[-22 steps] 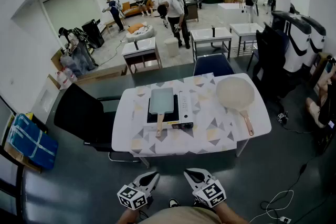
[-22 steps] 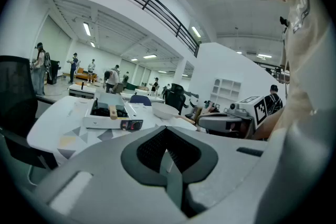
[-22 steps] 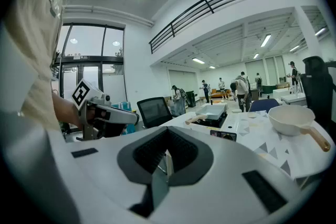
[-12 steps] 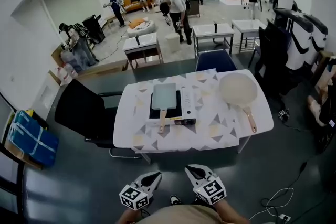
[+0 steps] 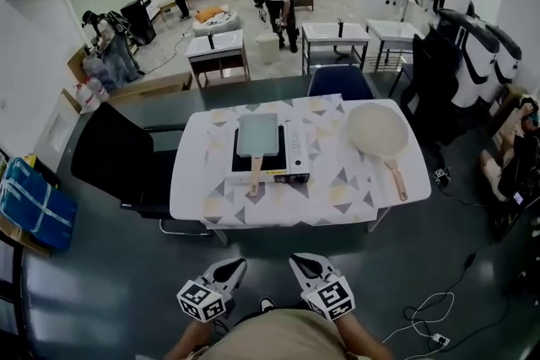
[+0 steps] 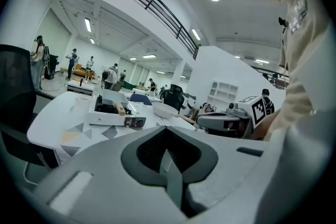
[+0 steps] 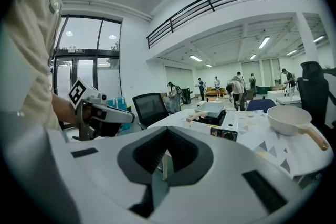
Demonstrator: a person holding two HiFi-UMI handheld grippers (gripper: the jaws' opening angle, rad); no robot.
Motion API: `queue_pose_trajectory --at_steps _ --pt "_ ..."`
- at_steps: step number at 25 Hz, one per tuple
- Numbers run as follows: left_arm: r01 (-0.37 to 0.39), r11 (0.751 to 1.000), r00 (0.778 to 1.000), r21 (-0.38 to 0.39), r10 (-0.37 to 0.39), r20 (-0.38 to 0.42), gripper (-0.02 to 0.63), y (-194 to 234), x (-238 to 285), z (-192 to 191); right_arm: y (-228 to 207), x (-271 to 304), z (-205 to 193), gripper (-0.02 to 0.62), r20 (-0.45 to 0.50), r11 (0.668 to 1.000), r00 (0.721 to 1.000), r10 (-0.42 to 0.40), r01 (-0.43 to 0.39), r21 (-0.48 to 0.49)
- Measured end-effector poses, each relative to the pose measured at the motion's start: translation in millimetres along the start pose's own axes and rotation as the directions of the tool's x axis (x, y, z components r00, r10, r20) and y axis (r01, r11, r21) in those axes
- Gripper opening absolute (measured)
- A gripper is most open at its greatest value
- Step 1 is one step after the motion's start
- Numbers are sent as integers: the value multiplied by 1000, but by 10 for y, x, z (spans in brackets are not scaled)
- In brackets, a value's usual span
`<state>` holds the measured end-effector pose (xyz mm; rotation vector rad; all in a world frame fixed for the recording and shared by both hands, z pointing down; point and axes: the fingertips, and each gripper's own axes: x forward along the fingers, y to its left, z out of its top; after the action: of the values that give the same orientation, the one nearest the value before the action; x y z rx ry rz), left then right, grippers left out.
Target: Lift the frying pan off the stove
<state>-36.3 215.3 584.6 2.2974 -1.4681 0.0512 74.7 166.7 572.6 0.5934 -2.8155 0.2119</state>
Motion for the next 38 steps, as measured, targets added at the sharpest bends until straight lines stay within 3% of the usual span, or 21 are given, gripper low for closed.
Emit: queue_pose_trajectory --at_steps 12,19,26,33,38 --pt "117 993 991 -11 -117 -65 0 212 -85 -204 350 374 -171 3 -41 1000 999 -23 23 -6" --pt "124 990 988 -63 -129 -81 0 430 184 -151 67 657 20 3 -8 1000 1000 6 -6 -3" --pt "72 993 996 -90 -76 -39 0 442 547 145 -390 827 130 3 16 997 997 73 -73 6" --pt "17 997 998 70 -13 -55 0 482 860 379 -784 981 202 3 51 992 991 122 -121 -20" --pt "-48 996 998 76 50 -34 0 535 924 420 -885 1068 80 3 30 988 987 156 -156 -3"
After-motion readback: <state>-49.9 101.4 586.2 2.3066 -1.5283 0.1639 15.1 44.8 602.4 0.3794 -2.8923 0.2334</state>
